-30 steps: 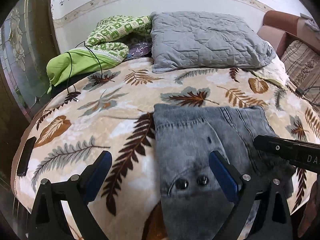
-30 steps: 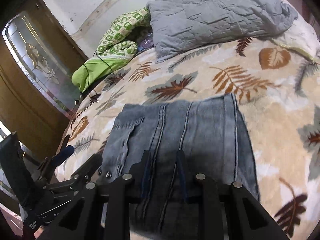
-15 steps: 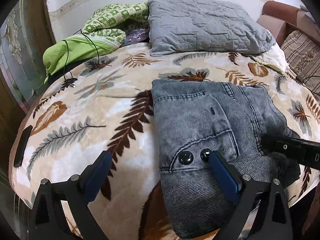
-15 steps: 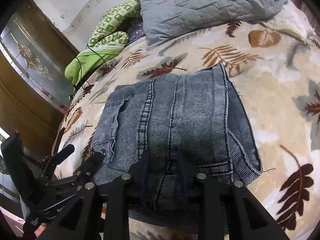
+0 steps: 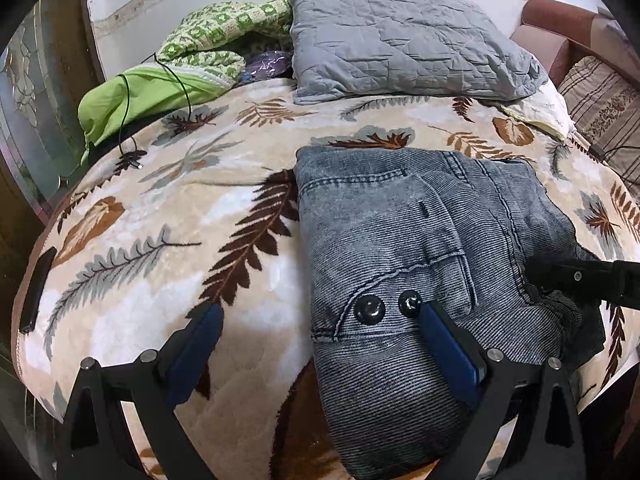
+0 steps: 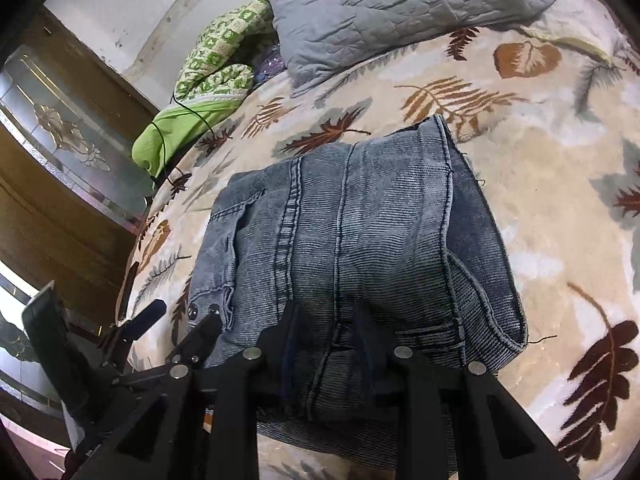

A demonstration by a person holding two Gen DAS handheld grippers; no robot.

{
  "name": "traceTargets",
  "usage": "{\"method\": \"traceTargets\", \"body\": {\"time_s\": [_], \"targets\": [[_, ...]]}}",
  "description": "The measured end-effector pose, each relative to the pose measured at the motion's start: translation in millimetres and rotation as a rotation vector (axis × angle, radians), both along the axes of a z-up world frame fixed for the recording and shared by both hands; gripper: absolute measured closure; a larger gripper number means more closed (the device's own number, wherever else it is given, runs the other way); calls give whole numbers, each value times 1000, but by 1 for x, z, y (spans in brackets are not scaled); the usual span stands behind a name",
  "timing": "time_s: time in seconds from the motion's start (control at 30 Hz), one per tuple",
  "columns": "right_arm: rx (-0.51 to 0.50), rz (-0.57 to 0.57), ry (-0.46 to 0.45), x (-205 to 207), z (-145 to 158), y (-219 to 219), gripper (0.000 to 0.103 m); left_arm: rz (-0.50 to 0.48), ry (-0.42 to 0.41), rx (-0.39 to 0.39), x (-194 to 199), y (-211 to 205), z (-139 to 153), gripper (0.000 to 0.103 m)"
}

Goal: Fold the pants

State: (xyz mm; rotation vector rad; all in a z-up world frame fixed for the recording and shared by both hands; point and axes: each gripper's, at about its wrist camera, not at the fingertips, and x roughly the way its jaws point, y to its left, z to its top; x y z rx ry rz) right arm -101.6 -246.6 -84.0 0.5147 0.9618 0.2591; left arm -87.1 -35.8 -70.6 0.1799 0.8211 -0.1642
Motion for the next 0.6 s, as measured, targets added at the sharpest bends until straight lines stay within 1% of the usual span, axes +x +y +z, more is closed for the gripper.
{"method": "traceTargets", "body": {"time_s": [0.4, 0.47, 0.6], "targets": [[-4, 8, -1, 3, -1, -1, 72, -8, -11, 6, -2, -1, -3, 3], [-7, 8, -4, 3, -2, -1, 72, -5, -14, 8, -1, -1, -4, 1], [-7, 11, -7, 5, -2, 0, 71, 1, -2, -18, 0, 2, -7, 0]]}}
